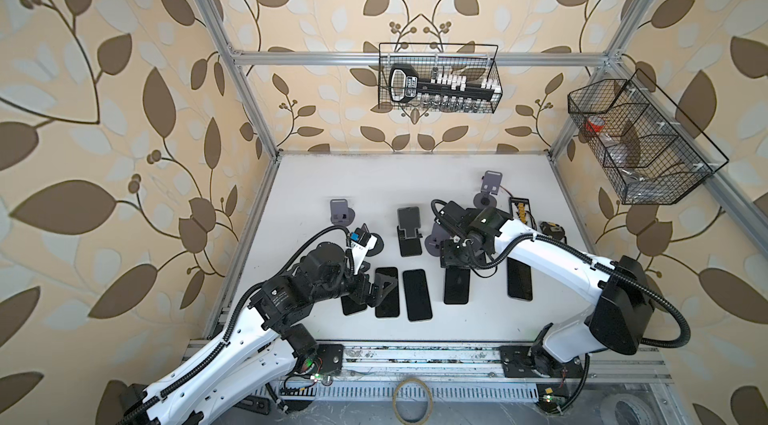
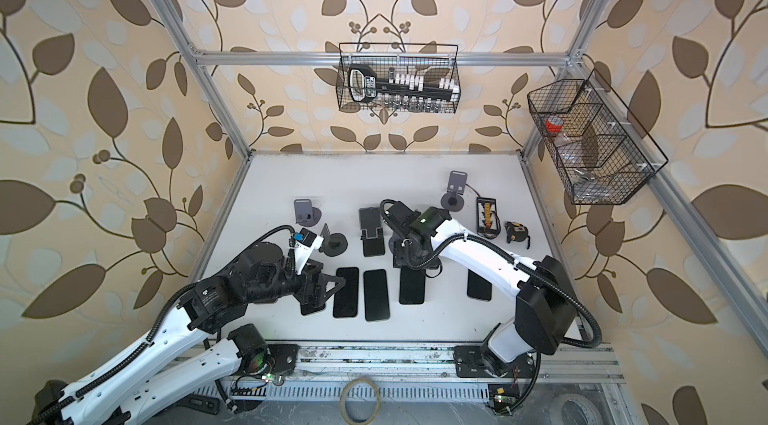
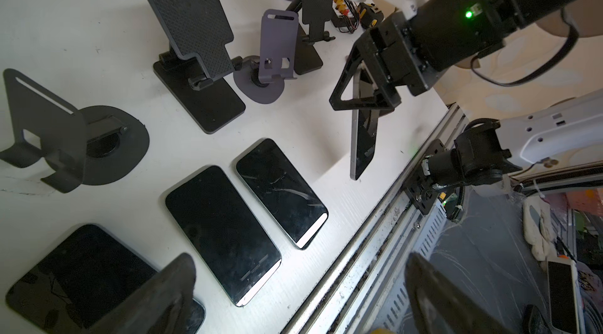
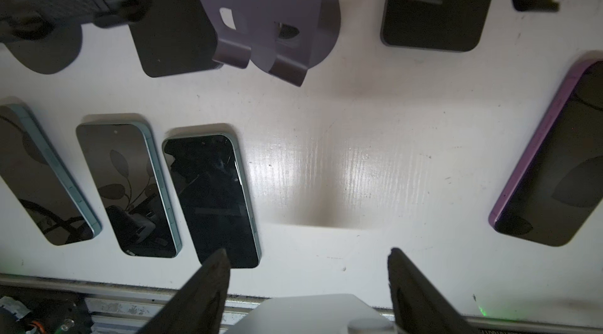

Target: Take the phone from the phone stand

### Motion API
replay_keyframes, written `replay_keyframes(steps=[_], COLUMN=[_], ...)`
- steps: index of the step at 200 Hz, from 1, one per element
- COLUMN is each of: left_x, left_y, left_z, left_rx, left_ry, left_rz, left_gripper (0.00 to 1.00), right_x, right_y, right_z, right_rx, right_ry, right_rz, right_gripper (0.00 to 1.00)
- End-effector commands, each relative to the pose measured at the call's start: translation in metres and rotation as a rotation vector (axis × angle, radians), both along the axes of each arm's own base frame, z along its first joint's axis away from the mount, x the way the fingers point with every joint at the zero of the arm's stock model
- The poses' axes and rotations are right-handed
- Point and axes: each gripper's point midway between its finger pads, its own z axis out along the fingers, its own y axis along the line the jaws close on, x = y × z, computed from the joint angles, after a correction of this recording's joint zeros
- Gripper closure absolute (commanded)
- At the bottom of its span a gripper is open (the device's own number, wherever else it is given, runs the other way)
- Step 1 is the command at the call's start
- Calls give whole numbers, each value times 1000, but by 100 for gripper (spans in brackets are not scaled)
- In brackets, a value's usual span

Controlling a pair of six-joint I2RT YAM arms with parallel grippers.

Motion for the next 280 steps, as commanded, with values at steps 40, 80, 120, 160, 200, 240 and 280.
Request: replay_keyframes(steps=[40,80,120,160,200,240,280], left_x=[-3,-4,-11,-13,-17,-22,-24], left_y=[1,-5,-1,6,15,26,33], left_z=[8,8,-2,1,-5,-11,-4], left_rx=[0,-21,-4,-37,12,-13,-37], left_ry=[-22,13,50,42,45,75,9], left_rz=[-22,-32,-37,3,11,76,87], left_gripper=[1,1,1,1,1,1,2], right_x=[-7,-10,-13,-15,-13,-19,-14], right_y=[6,8,7,9,18,29,37], right_z=[-24,-29,-31,-30,-35,-44,-49], right_rx=[-27,-26,-32,-18,-22,-10,-26], right_ry=[79,103,106,116,124,165,171], right_rz=[78,83,92,80,105,119,149], right_gripper=[43,43,43,43,43,43,43])
